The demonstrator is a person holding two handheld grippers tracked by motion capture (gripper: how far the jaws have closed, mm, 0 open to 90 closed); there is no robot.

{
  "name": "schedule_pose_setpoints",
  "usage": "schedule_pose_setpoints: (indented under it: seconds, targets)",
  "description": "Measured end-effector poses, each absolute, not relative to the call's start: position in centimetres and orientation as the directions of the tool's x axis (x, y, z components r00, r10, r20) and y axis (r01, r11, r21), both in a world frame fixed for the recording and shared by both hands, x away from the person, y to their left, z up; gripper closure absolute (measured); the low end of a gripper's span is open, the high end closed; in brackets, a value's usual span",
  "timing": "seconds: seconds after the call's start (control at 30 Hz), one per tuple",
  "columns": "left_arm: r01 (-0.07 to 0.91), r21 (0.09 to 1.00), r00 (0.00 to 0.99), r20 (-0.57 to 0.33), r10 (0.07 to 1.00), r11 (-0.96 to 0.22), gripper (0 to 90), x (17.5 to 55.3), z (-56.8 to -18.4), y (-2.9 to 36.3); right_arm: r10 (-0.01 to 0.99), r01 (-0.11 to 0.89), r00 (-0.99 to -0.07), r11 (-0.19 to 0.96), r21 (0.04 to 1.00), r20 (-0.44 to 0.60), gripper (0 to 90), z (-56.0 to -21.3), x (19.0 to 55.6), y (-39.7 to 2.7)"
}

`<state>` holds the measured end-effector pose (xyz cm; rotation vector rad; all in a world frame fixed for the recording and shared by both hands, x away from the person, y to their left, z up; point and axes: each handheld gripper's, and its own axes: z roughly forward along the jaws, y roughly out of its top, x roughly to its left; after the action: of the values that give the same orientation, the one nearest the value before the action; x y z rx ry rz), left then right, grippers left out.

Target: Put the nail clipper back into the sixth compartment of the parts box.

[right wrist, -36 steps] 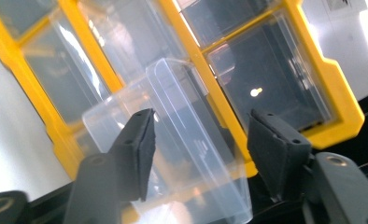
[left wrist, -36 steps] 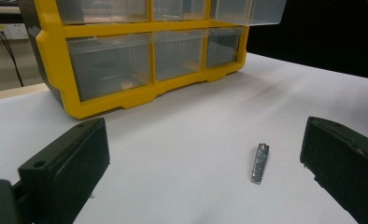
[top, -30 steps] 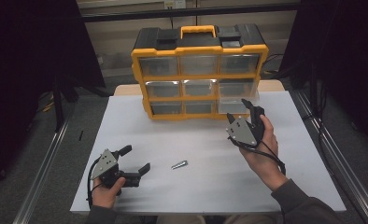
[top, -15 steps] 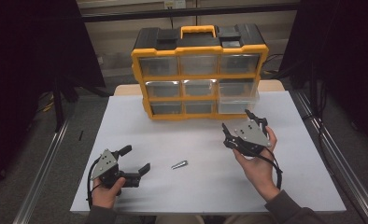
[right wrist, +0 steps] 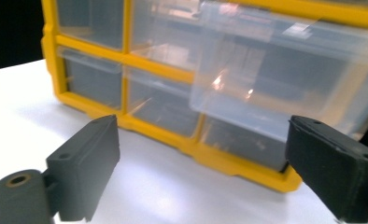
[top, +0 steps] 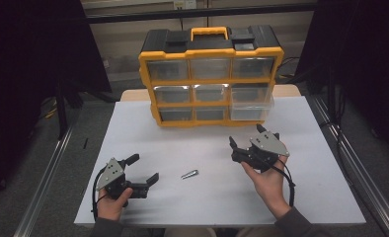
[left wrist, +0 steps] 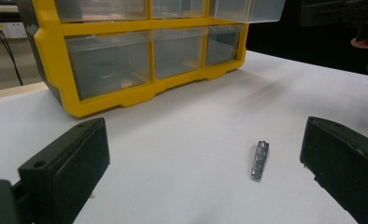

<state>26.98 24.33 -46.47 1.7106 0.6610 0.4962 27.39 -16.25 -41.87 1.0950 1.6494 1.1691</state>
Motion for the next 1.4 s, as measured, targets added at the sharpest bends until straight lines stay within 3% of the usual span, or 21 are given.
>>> schedule_pose_setpoints:
  seconds: [0.6,1.4]
  targets:
    - [0.171,0.975,0.755,-0.038,0.654,-0.141,1.4,26.8,-46.5,24.5,0.901,0.272,-0.433,0.098,0.957,0.031,6.2,-44.2,28.1,-14.2]
    - [0.175,0.975,0.755,-0.045,0.654,-0.135,1.4,26.8,-46.6,24.5,0.79,0.315,-0.608,0.157,0.936,0.073,4.6,-45.9,28.6,-10.9]
